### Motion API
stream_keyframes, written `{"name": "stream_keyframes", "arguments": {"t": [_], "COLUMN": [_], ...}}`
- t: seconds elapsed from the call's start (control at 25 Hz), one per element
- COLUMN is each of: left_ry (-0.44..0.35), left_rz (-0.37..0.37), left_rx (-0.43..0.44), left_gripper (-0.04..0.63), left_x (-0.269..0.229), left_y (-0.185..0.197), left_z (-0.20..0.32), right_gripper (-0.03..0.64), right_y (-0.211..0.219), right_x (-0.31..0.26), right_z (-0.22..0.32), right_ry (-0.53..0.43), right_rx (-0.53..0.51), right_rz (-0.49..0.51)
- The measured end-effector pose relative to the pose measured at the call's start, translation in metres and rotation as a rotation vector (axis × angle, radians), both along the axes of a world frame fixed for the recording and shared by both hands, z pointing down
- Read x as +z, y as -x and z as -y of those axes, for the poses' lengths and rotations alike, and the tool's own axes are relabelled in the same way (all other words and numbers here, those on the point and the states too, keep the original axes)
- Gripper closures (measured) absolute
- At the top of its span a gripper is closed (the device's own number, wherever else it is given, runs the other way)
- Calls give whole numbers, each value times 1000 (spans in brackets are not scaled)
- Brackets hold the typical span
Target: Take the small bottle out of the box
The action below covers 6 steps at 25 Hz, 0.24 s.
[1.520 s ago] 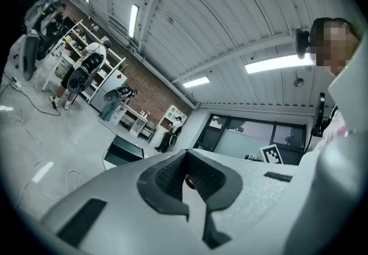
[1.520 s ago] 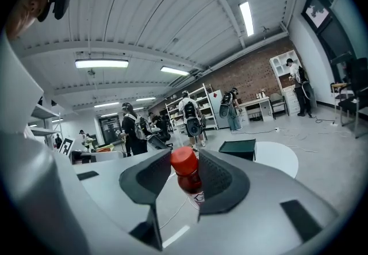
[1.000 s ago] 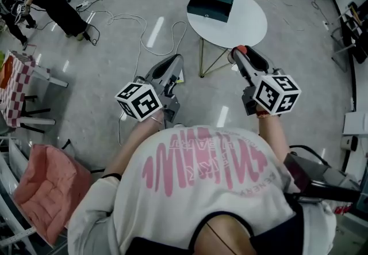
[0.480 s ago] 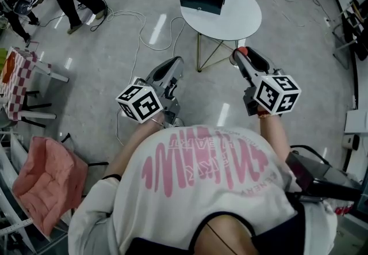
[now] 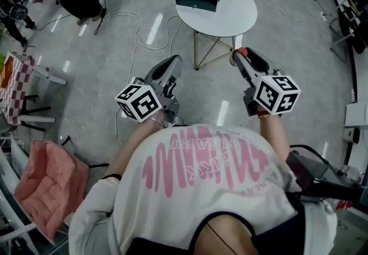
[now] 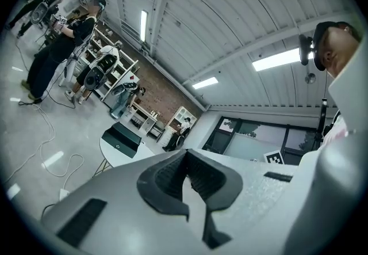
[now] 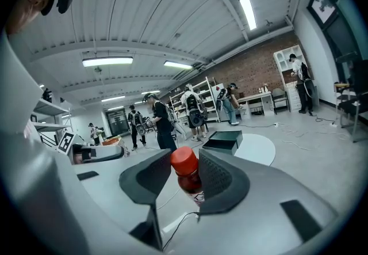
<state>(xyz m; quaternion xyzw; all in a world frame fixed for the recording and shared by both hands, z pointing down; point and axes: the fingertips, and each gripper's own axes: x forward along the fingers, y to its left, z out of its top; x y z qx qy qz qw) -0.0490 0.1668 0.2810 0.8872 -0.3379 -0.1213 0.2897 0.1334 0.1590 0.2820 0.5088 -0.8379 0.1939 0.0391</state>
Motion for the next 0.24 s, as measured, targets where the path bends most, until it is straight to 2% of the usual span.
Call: {"name": "stream_keyframes", "arguments": {"t": [0.24], "left_ry": [3], "left_rz": [-2], "left_rx": [13], "left_gripper": [588], "left_x": [3], "left_y": [0], "left_z": [4], "right_gripper": [466], "right_y": [0], "right_x": [3], "right_z": [1], "right_ry": [2], "right_rx": [14], "right_rz": [-1]}}
